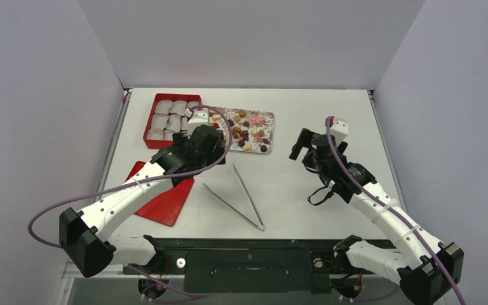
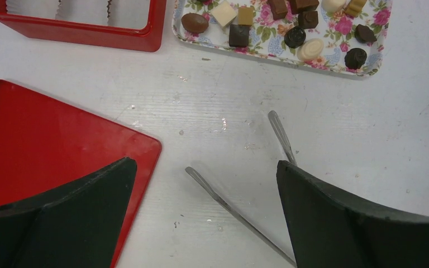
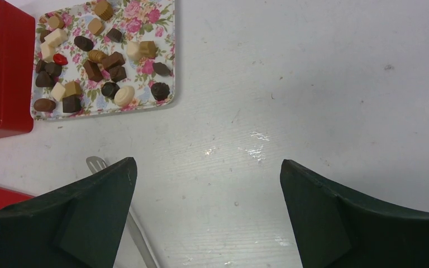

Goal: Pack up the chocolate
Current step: Adjust the clamp at the center of the board.

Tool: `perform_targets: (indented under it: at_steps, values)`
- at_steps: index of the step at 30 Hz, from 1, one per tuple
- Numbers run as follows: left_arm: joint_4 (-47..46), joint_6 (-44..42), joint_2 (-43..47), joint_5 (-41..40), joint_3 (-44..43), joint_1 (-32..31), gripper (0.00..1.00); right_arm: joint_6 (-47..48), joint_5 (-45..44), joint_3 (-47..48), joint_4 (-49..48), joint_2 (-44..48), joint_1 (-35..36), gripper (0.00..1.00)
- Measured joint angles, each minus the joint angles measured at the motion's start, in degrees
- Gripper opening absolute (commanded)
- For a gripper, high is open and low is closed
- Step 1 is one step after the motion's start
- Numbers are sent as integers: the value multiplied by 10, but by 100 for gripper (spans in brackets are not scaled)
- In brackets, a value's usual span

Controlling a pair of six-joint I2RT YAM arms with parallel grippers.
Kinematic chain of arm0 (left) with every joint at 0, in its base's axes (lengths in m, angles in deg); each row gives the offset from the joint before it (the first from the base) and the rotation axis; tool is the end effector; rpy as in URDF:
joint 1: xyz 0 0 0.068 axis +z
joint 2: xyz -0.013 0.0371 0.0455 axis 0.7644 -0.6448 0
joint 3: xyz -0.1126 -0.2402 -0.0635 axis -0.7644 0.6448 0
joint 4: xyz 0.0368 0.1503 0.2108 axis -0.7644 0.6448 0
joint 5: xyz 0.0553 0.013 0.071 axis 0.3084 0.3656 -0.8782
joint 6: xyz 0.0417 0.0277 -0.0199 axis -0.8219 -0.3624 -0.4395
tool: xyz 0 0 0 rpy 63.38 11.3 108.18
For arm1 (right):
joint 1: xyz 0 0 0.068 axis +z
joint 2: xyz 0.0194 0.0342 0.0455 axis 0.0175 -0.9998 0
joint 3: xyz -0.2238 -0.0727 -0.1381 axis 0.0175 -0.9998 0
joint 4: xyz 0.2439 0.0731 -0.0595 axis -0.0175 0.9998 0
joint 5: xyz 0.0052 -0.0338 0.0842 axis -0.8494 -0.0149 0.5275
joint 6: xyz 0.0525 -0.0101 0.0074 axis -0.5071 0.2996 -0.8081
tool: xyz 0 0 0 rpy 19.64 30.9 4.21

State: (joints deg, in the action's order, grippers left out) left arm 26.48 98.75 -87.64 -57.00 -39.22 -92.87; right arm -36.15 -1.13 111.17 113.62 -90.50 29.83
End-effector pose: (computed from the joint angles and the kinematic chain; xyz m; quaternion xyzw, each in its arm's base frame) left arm 0.2088 -0.1679 0.3282 -0.0338 0.8941 -0.0087 0.4464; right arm 0.1971 0.1041 0.3092 0.1393 0.8661 0.1412 0.4588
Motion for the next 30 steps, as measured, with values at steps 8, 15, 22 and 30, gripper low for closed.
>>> perform_targets:
  at_steps: [8, 15, 22, 30]
  values:
    - [36, 68, 0, 0, 2, -3, 96, 5, 0, 0, 4, 1, 0, 95]
    - [62, 201, 0, -7, 50, -42, 96, 6, 3, 0, 8, 1, 0, 95]
    - [70, 326, 0, -9, 101, -109, 96, 9, 19, -12, 9, 6, 0, 95]
    - [9, 432, -3, 6, 184, -152, 96, 10, 35, -34, 13, 18, 0, 95]
